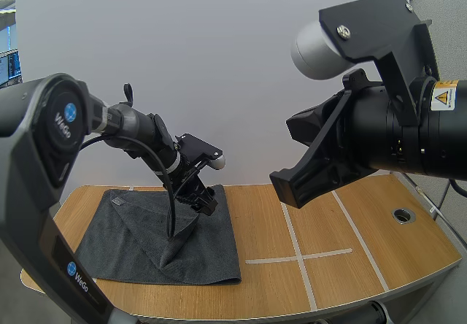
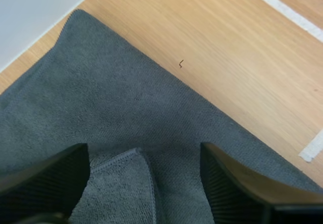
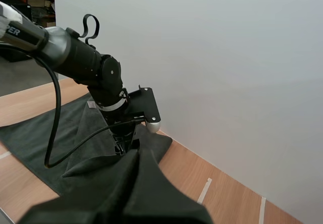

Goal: Fold the towel

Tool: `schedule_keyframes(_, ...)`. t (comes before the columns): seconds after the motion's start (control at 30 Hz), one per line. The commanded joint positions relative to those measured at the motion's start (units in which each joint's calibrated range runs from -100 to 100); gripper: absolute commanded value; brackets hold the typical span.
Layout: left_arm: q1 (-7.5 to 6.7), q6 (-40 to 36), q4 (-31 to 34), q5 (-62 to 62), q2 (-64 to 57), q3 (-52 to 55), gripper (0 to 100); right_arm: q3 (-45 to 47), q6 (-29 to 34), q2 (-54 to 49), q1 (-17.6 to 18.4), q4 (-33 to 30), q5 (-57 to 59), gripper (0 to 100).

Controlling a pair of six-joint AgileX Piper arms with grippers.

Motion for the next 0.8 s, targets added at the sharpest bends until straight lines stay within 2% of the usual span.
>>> schedule_keyframes(0.0, -0.14, -0.7, 1.0, -3.0, 3.0, -0.9, 100, 0.1, 0.1, -0.5, -0.2, -0.3, 0.0, 0)
schedule_keyframes(0.2, -0.14, -0.7, 1.4, -5.8, 6.1, -1.4, 100, 0.1, 0.1, -0.5, -0.2, -0.3, 0.0, 0)
schedule_keyframes(0.77, -0.14, -1.9, 1.3, -3.9, 9.8, -4.2, 100, 0.1, 0.1, -0.5, -0.2, -0.3, 0.0, 0)
